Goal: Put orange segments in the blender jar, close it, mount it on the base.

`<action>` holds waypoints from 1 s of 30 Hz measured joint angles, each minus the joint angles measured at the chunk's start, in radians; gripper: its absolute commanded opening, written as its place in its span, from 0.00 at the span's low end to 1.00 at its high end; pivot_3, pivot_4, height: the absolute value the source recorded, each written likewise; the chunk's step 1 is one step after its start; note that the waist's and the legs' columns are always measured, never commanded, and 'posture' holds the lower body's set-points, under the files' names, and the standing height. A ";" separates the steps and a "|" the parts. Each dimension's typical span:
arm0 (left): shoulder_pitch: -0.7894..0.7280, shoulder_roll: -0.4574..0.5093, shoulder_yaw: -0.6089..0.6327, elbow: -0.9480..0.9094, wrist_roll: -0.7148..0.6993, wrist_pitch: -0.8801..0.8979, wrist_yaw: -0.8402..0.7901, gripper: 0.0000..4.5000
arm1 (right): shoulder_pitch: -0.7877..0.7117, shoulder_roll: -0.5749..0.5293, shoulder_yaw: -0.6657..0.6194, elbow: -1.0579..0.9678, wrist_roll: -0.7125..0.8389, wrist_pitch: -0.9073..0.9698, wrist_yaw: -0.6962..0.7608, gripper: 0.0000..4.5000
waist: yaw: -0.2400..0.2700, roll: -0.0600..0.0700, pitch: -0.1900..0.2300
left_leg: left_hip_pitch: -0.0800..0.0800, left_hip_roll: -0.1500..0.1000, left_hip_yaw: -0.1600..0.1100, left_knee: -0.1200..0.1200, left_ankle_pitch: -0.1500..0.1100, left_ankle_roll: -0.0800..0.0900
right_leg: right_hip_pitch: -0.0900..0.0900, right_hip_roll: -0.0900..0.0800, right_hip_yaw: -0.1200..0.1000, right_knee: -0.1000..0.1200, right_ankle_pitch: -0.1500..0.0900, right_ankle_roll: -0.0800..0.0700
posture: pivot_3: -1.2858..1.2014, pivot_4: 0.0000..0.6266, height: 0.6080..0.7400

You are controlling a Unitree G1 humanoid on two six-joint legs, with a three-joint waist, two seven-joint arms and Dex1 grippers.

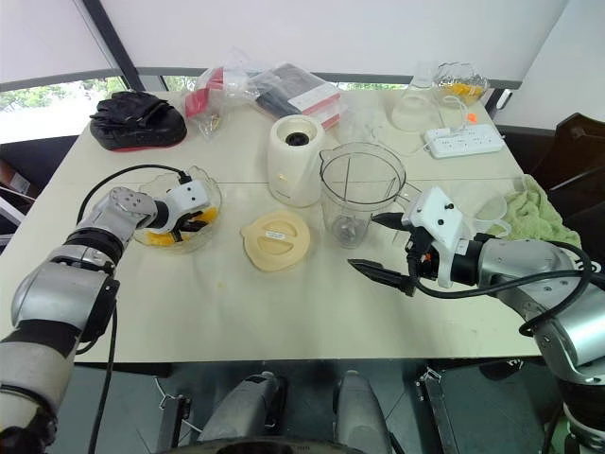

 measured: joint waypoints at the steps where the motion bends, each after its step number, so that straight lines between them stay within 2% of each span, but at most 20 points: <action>1: 0.000 0.000 0.000 0.000 0.000 0.000 0.001 0.31 | -0.002 0.000 0.002 0.000 -0.004 -0.001 0.001 1.00 | 0.000 0.000 0.000 | 0.000 0.000 0.000 0.000 0.000 0.000 | 0.000 0.000 0.000 0.000 0.000 0.000 | 0.52 0.24 1.00; 15: -0.022 0.016 0.000 0.000 0.010 -0.007 0.014 0.31 | -0.034 0.002 0.035 0.022 -0.025 -0.018 0.024 1.00 | 0.000 0.000 0.000 | -0.003 0.000 0.000 0.000 0.000 0.000 | -0.003 0.000 0.000 0.000 0.000 0.000 | 0.52 0.24 1.00; 16: -0.022 0.015 0.000 0.000 0.010 -0.008 0.014 0.18 | -0.037 0.002 0.038 0.026 -0.030 -0.020 0.027 1.00 | -0.001 0.000 0.000 | -0.003 0.000 0.000 0.001 0.000 0.000 | -0.003 0.000 0.000 0.000 0.000 0.000 | 0.52 0.24 1.00; 17: -0.022 0.016 0.000 0.000 0.010 -0.008 0.014 0.13 | -0.038 0.002 0.039 0.030 -0.032 -0.021 0.029 1.00 | -0.001 0.000 0.000 | -0.003 0.000 0.000 0.001 0.000 0.000 | -0.003 0.000 0.000 0.000 0.000 0.000 | 0.52 0.24 1.00; 30: -0.019 0.024 0.040 0.000 -0.013 -0.003 -0.004 0.13 | -0.044 0.026 0.047 0.039 -0.051 -0.034 0.029 1.00 | -0.001 0.000 0.000 | -0.004 0.000 0.000 0.001 0.000 0.000 | -0.004 0.000 0.000 0.001 0.000 0.000 | 0.52 0.24 1.00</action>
